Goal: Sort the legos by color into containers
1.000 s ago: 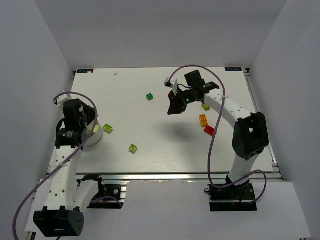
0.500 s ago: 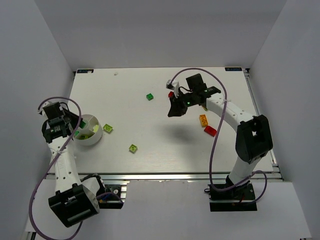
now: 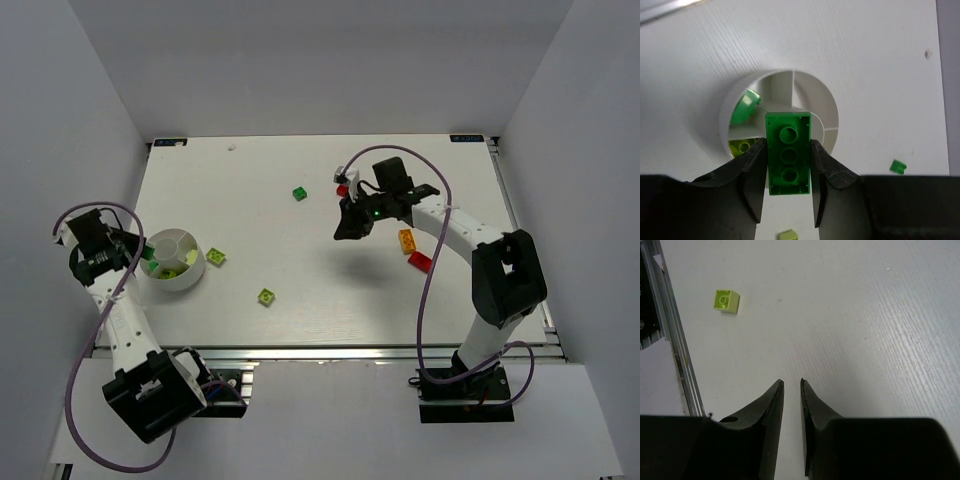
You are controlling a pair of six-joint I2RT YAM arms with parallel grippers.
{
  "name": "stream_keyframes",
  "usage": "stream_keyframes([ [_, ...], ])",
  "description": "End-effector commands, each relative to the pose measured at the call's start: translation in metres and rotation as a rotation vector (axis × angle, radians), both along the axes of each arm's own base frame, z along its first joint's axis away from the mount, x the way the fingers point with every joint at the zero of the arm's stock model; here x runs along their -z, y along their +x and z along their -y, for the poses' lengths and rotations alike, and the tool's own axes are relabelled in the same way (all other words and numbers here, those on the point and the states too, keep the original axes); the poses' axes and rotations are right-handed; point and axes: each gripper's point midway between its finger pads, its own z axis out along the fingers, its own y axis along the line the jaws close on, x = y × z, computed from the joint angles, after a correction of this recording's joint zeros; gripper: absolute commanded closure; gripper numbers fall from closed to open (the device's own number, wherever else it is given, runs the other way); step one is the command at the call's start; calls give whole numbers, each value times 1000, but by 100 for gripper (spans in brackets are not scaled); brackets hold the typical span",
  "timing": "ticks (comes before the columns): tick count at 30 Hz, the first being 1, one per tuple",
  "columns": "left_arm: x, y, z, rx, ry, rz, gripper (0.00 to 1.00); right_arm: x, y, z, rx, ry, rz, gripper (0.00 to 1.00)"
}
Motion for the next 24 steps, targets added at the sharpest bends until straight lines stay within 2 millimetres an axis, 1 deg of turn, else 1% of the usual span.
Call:
stream_keyframes([
  [1, -35, -8, -30, -180, 95, 75, 99, -25, -2, -5, -6, 79, 45, 74],
  [2, -36, -12, -37, -230, 114, 73, 99, -25, -2, -4, -4, 82, 43, 74],
  [4, -38, -15, -42, -290, 116, 99, 100, -23, -3, -2, -1, 86, 37, 74],
  [5, -38, -15, -44, -311, 116, 107, 98, -23, -2, -1, 3, 87, 38, 74],
  [7, -40, -12, -49, -326, 127, 129, 98, -22, -1, 1, 7, 89, 39, 74],
  [9, -37, -6, -52, -283, 151, 100, 97, -19, 0, 4, 14, 88, 33, 74],
  [10, -40, -4, -54, -267, 168, 89, 97, -20, 1, 5, 18, 92, 34, 74],
  [11, -35, -1, -56, -266, 159, 68, 97, -18, 2, 7, 24, 91, 28, 74],
  [12, -31, -5, -60, -213, 217, -1, 97, -18, 2, 8, 25, 94, 29, 74],
  [13, -30, -6, -62, -199, 233, -30, 97, -18, 3, 9, 28, 96, 28, 74],
  [14, -33, -6, -65, -186, 257, -47, 97, -17, 4, 10, 33, 97, 27, 74],
  [15, -27, -8, -68, -151, 287, -96, 98, -16, 4, 10, 35, 99, 22, 74],
  [16, -27, -10, -70, -146, 303, -112, 98, -16, 5, 10, 36, 102, 21, 74],
  [19, -20, -6, -68, -72, 333, -129, 98, -15, 7, 12, 43, 109, 11, 74],
  [21, -11, -1, -65, -25, 336, -128, 97, -17, 8, 11, 44, 117, 12, 74],
  [22, -7, 3, -59, 15, 317, -115, 96, -17, 9, 12, 47, 118, 11, 74],
  [24, 3, 6, -58, 46, 307, -127, 95, -19, 11, 13, 49, 122, 15, 74],
])
